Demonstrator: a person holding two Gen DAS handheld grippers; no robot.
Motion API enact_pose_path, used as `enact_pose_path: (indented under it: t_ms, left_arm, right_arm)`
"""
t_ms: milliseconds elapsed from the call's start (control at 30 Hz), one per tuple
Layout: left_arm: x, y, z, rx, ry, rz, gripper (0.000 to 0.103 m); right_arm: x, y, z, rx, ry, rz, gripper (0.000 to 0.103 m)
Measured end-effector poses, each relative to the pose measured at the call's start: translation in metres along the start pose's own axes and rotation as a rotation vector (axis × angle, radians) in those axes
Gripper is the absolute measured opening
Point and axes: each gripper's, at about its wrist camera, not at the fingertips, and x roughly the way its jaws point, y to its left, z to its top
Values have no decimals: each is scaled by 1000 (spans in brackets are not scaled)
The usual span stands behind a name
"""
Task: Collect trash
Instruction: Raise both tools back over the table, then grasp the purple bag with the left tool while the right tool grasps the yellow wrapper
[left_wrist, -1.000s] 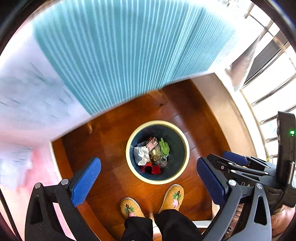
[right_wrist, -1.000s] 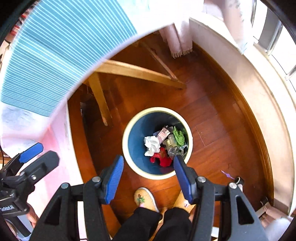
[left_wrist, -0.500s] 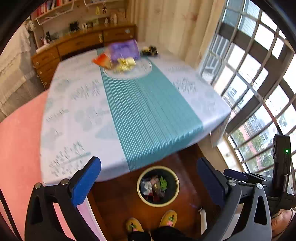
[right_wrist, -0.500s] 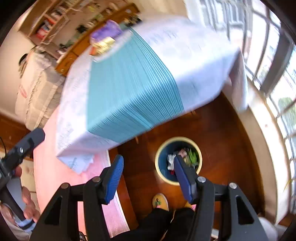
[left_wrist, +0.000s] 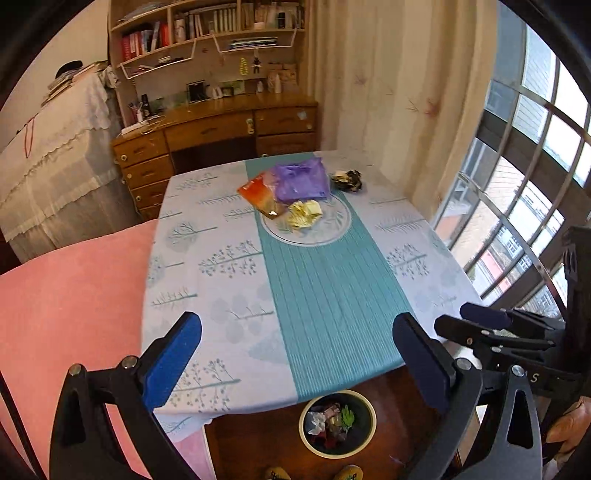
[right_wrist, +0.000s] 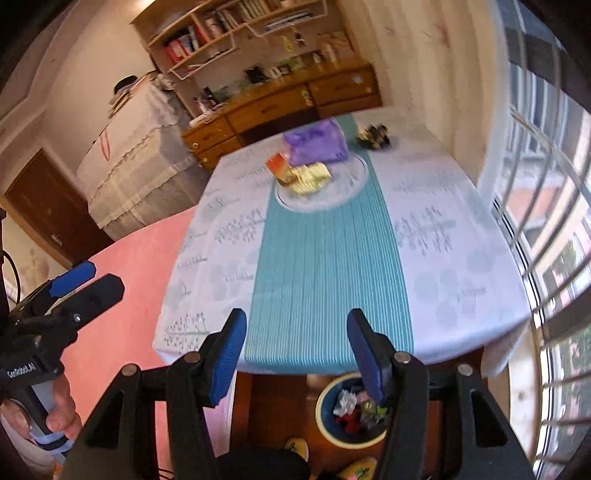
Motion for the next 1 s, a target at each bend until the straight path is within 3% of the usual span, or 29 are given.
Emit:
enact_pose_path:
  t_ms: [267,433,500,633,800,1000]
  left_arm:
    - [50,47,47,-46,29,97,102]
    - [111,74,81,-57,89,39,99]
    - [143,84,96,-44,133,18,90]
    - [202,98,121,5,194,-29,90]
    - [268,104,146,84,247,-59,90]
    - [309,105,171,137,252,-98,90]
  right_arm:
    - [52,21,69,-56,-3,-3,57]
    - [108,16,114,-14,22,-45,57]
    - [134,8,132,40,45,-57,57]
    - [193,-11,164,147,99,-58,57]
    - [260,-34,184,267,145,-76,57]
    - [310,-43,190,339,184,-94,57]
